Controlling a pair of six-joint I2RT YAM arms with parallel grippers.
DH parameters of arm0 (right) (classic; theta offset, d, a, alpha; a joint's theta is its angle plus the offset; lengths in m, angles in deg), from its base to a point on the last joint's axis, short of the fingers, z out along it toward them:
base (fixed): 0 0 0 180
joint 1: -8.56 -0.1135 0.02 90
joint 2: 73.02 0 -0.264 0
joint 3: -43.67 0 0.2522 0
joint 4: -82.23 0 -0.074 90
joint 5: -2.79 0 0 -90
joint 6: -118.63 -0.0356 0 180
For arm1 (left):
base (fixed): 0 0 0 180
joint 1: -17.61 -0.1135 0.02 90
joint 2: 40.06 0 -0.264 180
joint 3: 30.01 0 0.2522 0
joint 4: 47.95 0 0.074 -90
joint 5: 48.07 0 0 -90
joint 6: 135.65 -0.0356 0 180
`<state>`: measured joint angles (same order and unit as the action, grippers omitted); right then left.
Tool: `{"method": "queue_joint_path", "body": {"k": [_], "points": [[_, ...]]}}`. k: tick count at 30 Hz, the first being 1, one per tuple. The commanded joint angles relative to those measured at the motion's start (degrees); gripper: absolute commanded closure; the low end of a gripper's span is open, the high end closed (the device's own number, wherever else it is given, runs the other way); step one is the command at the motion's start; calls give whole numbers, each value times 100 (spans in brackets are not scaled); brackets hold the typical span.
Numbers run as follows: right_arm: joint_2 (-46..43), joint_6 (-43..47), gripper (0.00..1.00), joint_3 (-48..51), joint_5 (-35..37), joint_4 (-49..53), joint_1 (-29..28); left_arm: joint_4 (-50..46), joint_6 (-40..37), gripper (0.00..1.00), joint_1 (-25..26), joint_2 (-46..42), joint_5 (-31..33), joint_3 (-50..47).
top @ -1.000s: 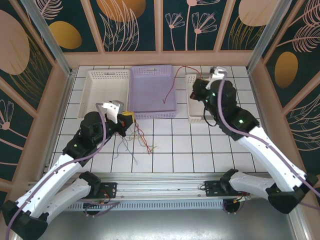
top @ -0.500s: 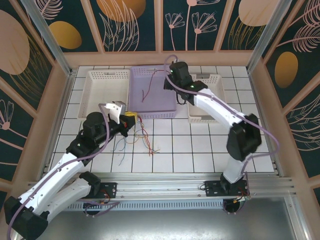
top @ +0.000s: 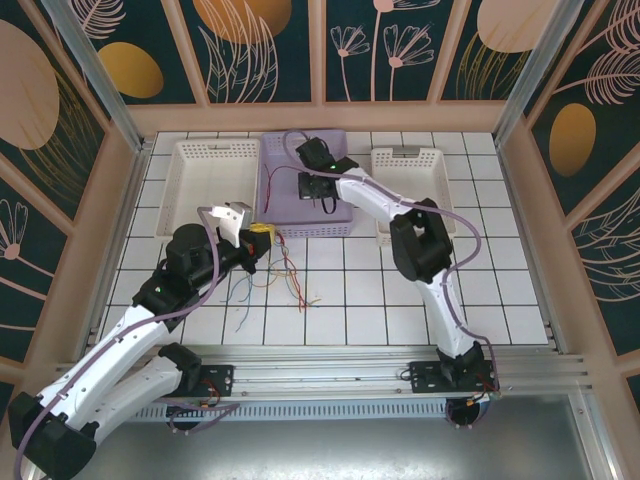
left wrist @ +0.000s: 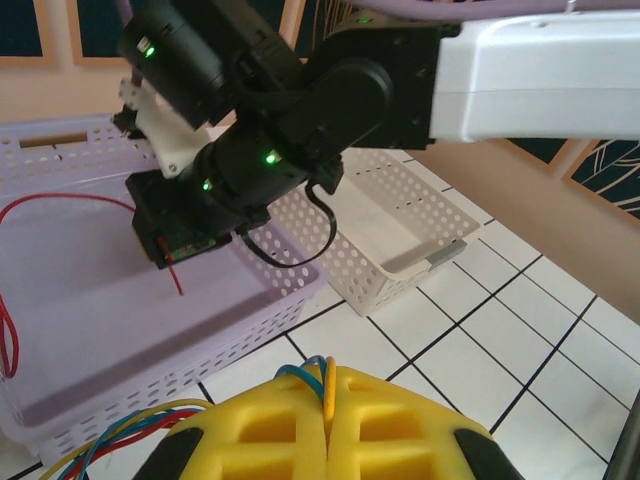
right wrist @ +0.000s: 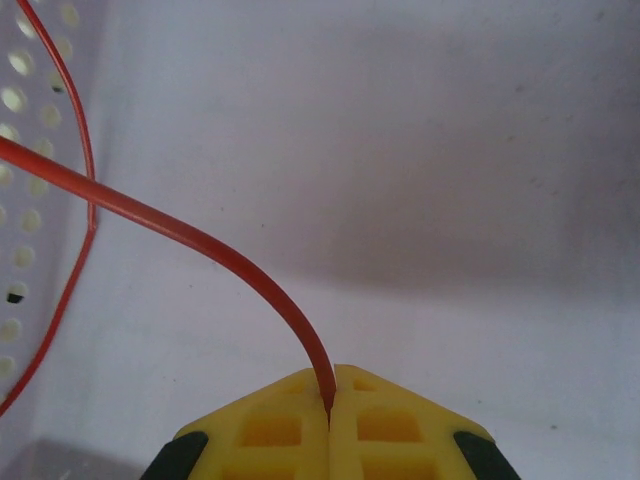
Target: Untangle the cables
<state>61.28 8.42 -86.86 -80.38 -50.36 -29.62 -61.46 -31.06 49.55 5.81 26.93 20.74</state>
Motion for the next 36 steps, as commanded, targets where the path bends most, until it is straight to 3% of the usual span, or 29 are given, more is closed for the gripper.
{"method": "queue_joint_path", "body": {"k": [1, 4, 8, 14, 25, 31, 36], "points": [[205, 56, 100, -403, -118, 566, 16, 247, -79, 100, 5, -69, -62, -52], [180, 81, 98, -438, -212, 631, 29, 239, -74, 100, 5, -73, -68, -40], [-17, 139, 84, -437, -217, 682, 27, 232, -70, 100, -2, -104, -65, -40], [-488, 178, 71, -355, -298, 642, 13, 221, -70, 100, 5, -95, -81, -34], [-1374, 254, 61, 104, -429, 577, -36, 186, -79, 100, 5, -78, -86, -25], [-2329, 271, 59, 852, -789, 199, -161, 184, -84, 100, 5, -65, -99, -14], [-3752, 260, 59, 2700, -1342, -888, -586, 192, -55, 100, 5, -89, -117, -23]]}}
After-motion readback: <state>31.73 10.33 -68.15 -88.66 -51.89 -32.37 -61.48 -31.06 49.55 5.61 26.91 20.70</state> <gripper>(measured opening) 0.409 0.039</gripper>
